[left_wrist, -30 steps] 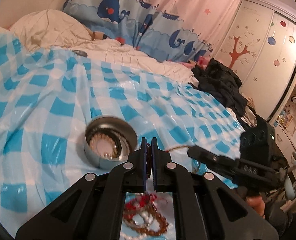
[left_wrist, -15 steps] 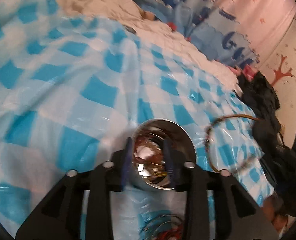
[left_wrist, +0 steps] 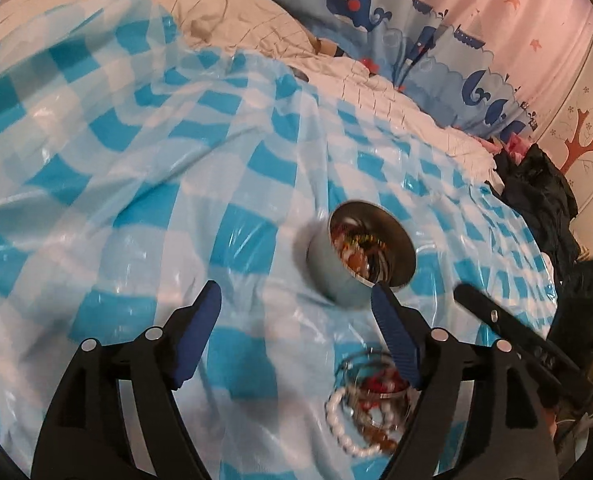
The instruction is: Organize jewelry
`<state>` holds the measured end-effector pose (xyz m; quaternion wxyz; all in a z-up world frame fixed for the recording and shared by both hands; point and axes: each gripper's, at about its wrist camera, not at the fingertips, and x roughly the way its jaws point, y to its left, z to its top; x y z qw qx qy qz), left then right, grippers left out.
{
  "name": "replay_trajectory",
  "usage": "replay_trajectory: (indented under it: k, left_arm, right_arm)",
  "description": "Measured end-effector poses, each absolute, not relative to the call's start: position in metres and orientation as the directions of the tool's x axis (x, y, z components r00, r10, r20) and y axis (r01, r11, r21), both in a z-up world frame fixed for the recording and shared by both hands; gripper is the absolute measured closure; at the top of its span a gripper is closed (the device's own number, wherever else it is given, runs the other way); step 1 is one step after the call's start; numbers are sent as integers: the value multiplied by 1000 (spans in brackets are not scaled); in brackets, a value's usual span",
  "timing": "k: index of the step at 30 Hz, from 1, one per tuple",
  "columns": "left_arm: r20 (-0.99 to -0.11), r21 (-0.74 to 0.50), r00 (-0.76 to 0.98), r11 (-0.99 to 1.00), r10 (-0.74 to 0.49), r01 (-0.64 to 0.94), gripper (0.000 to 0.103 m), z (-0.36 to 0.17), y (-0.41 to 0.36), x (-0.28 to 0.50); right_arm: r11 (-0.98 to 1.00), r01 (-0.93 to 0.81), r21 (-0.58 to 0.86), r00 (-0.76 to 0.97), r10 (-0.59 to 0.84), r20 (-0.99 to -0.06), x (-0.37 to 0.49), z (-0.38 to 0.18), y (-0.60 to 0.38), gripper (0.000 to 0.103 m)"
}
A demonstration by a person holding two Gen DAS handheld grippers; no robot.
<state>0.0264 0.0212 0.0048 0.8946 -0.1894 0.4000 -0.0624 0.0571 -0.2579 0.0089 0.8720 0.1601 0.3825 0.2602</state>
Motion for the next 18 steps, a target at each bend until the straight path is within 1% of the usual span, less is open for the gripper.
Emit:
replay_trajectory:
  k: [1,3,6,8,9,13,14,15,16,18]
  left_arm:
    - [-694,-387,671,921,-261,-42,27,3,21,24]
    - [-701,-382,668,923,-250,-55,23,-2,20,21]
    - [-707,-368,672,926,-223,-80,22,-11,21,20]
    - [-699,-375,686,921,-204,-108,21,-17,24,20]
    - [-691,-381,696,917,-195,-121,21,-20,26,21]
    - [-641,-397,757,899,-126,-186,18,-36,34,20]
    - [-637,-394,763,897,-110,-199,18,-41,35,20]
    - [-634,-393,767,895,-99,-209,18,-47,36,21]
    - [-635,-394,767,893,-91,-220,18,-54,37,21]
    - [-629,-388,774,894,-80,-223,17,-56,36,22]
  right_arm:
    - [813,-306,496,571,574,-588,52,6,-266,60]
    - [816,-246,523,576,557,-598,40,-3,-278,54]
    - [837,-152,526,607,499,-618,35,-17,-294,54]
    - [868,-122,482,647,438,-624,37,-19,-296,54]
    - [892,-93,442,679,382,-627,37,-20,-298,54]
    - [927,-53,371,713,295,-635,35,-30,-292,53]
    - [936,-58,346,721,279,-634,33,-29,-289,49]
    - [945,-75,319,732,269,-626,30,-27,-284,40]
    - [949,-89,303,736,267,-622,29,-27,-281,33]
    - [956,-103,276,736,260,-626,28,-27,-277,31]
